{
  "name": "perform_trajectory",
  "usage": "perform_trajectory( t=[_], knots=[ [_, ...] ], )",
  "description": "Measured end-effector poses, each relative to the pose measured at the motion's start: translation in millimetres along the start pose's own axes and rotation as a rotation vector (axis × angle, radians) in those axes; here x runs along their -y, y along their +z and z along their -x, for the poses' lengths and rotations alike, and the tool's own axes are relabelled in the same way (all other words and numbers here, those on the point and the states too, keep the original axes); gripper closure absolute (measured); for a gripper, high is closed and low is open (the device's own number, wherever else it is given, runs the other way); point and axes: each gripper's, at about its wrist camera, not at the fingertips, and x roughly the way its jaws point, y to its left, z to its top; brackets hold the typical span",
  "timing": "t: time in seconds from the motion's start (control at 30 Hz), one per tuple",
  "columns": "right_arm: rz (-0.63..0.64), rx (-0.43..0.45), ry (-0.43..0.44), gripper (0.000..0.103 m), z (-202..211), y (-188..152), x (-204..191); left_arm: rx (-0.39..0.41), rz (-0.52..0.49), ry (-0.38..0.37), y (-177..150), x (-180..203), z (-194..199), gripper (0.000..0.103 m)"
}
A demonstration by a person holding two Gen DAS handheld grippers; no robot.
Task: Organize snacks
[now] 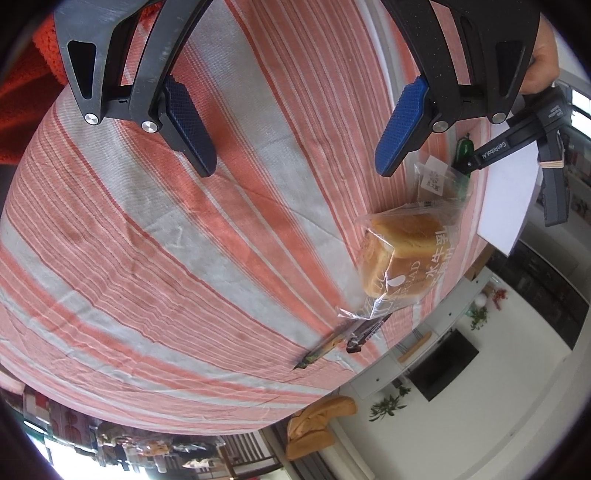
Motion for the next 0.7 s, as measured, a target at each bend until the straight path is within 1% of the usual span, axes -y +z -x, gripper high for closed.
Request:
perform_trajectory(
  t=[0.07, 0.17, 0.2, 0.23, 0.27, 0.3, 0.33, 0.43, 0.53, 0.6, 0.7],
  knots=[
    [0.001, -0.001, -0.002, 0.013, 0, 0, 0, 0.002, 0.019, -0.01, -22, 1, 15, 0.08],
    [0.007, 0.001, -0.011, 0.013, -1, 0, -1, 0.006, 0.032, -0.066, -54, 5, 33, 0.08],
    [0.012, 0.001, -0.017, 0.013, -1, 0, -2, 0.013, 0.036, -0.082, -60, 7, 36, 0.078],
    [0.019, 0.0, -0.024, 0.013, -2, 0, -3, 0.026, 0.037, -0.095, -63, 9, 38, 0.066],
    [0.027, -0.001, -0.031, 0.013, -2, 0, -4, 0.042, 0.035, -0.108, -64, 10, 38, 0.057],
    [0.035, -0.002, -0.037, 0.013, -3, 0, -5, 0.054, 0.03, -0.118, -63, 12, 36, 0.032],
    [0.04, -0.004, -0.04, 0.013, -3, 0, -6, 0.06, 0.031, -0.109, -62, 13, 33, 0.015],
    [0.029, -0.004, -0.027, 0.013, -2, 0, -3, 0.102, 0.014, -0.055, -57, 17, 25, 0.012],
    [0.012, -0.003, -0.006, 0.013, -1, 1, 1, 0.093, -0.061, 0.005, -54, 27, 15, 0.003],
    [0.012, -0.003, -0.005, 0.013, -1, 2, 0, 0.094, -0.063, 0.005, -55, 28, 14, 0.0],
    [0.024, -0.005, -0.017, 0.013, -2, 2, -2, 0.098, -0.058, 0.006, -58, 21, 18, 0.0]
  ],
)
